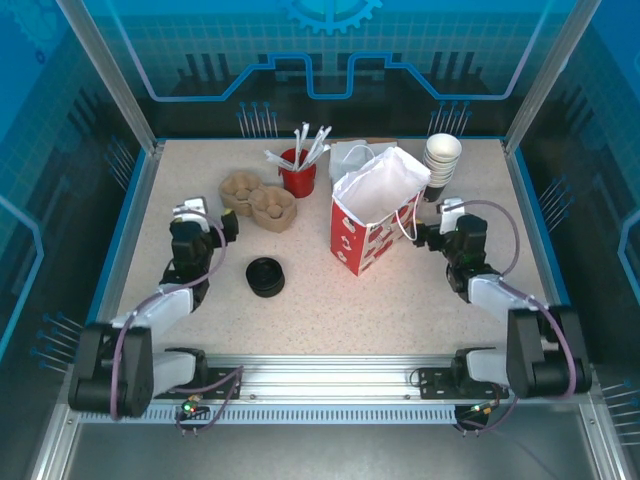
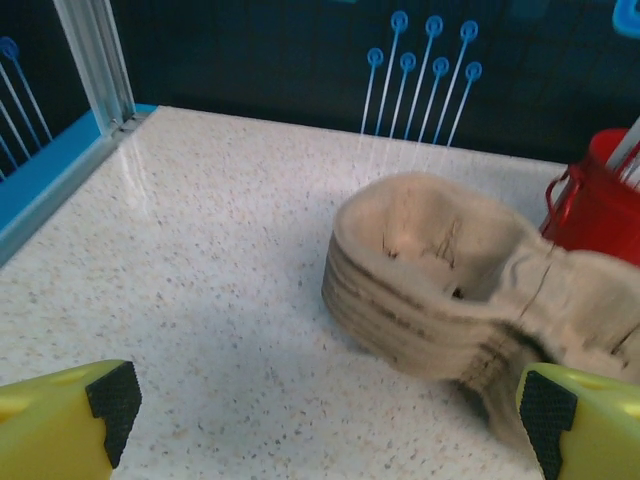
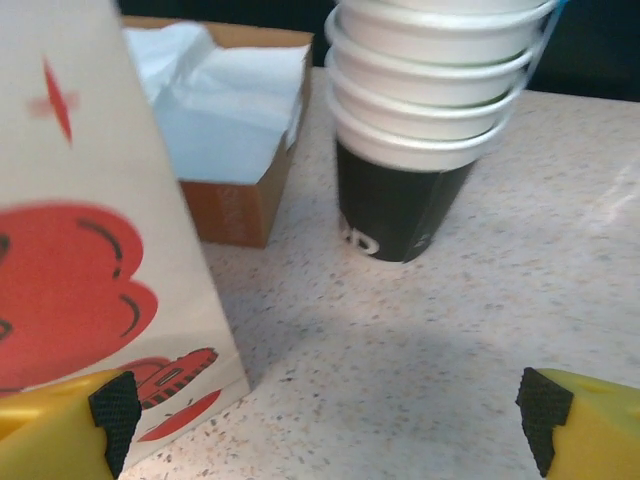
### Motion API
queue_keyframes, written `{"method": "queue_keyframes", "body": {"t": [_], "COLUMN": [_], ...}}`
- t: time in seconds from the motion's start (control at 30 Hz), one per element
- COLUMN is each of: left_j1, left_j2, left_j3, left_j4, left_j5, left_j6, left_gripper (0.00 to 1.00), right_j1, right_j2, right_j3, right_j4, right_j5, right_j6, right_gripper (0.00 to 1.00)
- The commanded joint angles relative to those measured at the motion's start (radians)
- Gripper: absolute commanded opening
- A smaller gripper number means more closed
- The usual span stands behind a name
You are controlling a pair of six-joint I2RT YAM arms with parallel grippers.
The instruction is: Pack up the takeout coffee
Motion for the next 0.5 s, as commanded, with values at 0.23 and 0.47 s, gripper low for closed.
{"method": "queue_keyframes", "body": {"t": [0.23,0.47], "left_j1": [-0.008,-0.005], "left_j2": [-0.219,-0.201], "left_j3": [0.484,0.640], "left_j4": [-1.004,-1.170], "left_j5": [-0.152,0.122], "left_j6": [-0.464,-0.401], "left_gripper": [0.99,0.99], "right_j1": [-0.176,-0.196], "right_j2": [-0.316,-0.017], "right_j3": [0.317,0.802], "right_j4": [-0.763,-1.111], "right_j5": [0.120,-0.114], "right_j6": [0.433,0.520], "right_gripper": [1.00,1.00]}}
